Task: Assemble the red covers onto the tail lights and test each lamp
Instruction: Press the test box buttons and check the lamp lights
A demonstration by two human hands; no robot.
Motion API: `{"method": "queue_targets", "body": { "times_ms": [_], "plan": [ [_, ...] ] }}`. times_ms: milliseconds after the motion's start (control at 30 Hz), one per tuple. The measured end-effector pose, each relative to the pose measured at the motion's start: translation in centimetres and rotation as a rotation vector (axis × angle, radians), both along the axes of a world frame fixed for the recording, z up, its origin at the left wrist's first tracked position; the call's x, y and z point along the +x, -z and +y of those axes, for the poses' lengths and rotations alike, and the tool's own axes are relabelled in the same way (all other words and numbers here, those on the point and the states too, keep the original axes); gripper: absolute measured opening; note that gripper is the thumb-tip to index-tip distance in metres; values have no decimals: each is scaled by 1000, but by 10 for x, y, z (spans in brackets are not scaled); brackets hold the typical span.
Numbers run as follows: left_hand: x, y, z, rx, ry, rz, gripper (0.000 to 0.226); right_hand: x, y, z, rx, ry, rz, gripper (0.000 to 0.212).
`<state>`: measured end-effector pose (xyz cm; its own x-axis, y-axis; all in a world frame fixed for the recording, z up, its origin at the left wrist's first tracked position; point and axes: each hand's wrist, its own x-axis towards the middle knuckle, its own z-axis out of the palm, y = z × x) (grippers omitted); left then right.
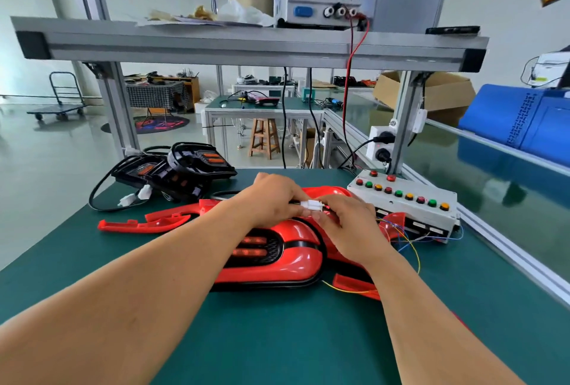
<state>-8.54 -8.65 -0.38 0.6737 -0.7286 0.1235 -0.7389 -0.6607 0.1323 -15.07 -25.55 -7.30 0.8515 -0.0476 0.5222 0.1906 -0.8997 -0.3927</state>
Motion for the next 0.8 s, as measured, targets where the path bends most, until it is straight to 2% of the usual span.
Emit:
{"method": "queue_targets", "body": {
  "times_ms": [167, 300, 667, 800],
  "plan": [
    [1, 0, 0, 10, 11, 12, 26, 1, 1, -1, 20, -47, -35, 23],
    [4, 1, 2, 15, 22, 37, 23, 4, 1, -2, 4, -51, 38, 27],
    [12, 2, 6, -52, 54, 143, 22, -4, -4, 5, 169, -131, 153, 35],
    [19, -4, 18, -62, 17, 127, 19, -8, -4, -5, 189, -22, 115, 33]
  ]
}}
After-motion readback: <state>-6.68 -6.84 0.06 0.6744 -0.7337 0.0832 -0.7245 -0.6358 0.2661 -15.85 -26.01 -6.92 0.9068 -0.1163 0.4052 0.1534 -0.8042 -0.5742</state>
